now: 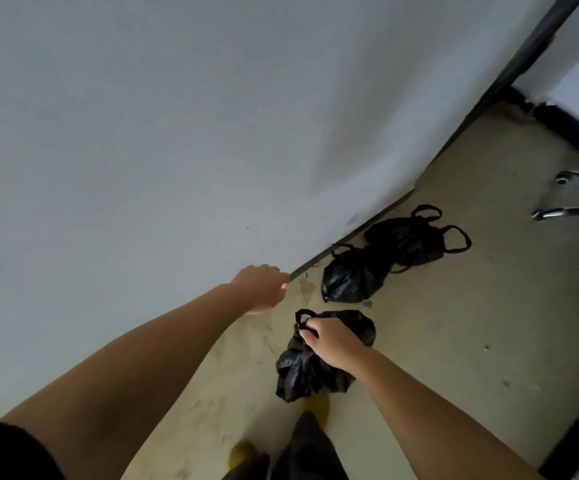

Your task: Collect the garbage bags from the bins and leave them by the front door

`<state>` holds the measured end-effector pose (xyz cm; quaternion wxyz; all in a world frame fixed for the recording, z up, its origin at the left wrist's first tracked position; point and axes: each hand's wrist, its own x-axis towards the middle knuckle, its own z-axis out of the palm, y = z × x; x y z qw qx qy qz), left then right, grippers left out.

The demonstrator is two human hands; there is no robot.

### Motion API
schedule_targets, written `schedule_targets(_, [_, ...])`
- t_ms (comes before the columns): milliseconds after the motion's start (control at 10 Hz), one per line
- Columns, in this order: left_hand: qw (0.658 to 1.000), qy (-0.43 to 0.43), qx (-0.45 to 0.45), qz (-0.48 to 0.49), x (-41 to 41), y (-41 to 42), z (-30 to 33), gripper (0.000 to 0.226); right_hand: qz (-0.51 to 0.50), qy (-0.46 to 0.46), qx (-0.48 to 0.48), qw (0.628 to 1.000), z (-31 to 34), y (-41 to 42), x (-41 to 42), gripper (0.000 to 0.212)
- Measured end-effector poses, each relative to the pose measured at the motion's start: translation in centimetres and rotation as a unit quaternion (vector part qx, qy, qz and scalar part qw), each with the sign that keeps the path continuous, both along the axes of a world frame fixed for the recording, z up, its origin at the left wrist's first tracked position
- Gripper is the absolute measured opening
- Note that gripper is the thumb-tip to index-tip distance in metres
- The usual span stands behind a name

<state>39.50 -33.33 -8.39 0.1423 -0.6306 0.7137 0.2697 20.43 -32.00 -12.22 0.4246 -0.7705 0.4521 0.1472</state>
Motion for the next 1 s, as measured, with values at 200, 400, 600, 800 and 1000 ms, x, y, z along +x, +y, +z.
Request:
schedule_targets(200, [0.972, -0.176, -0.103, -0.115, 6.2, -2.4, -7.6, 0.034, -0.029, 0.001, 0.014, 0.999, -9.7, -2.2, 1.0, 0.026])
schedule_targets(400, [0.884, -0.221, -0.301, -0.28, 9.3, -1.7, -10.2, 0.008, 0.002, 0.013, -0.038, 0.999, -19.8, -4.0, 1.0, 0.032])
schedule_targets(600, [0.819, -0.233, -0.424, -0.309, 9.6, -1.7, -12.0, 0.023, 0.079, 0.014, -0.081, 0.993, -29.7, -3.9, 2.0, 0.038])
schedule_targets(800, [0.768, -0.281, -0.485, -0.31, 10.5, -2.2, -13.6, 0.028, 0.12, 0.004, -0.12, 0.985, -36.7, -5.1, 1.9, 0.029])
schedule_targets(1000, [0.775, -0.258, -0.488, -0.309, 10.1, -2.6, -11.7, 0.027, 0.102, 0.024, -0.105, 0.989, -34.5, -4.9, -0.1, 0.029])
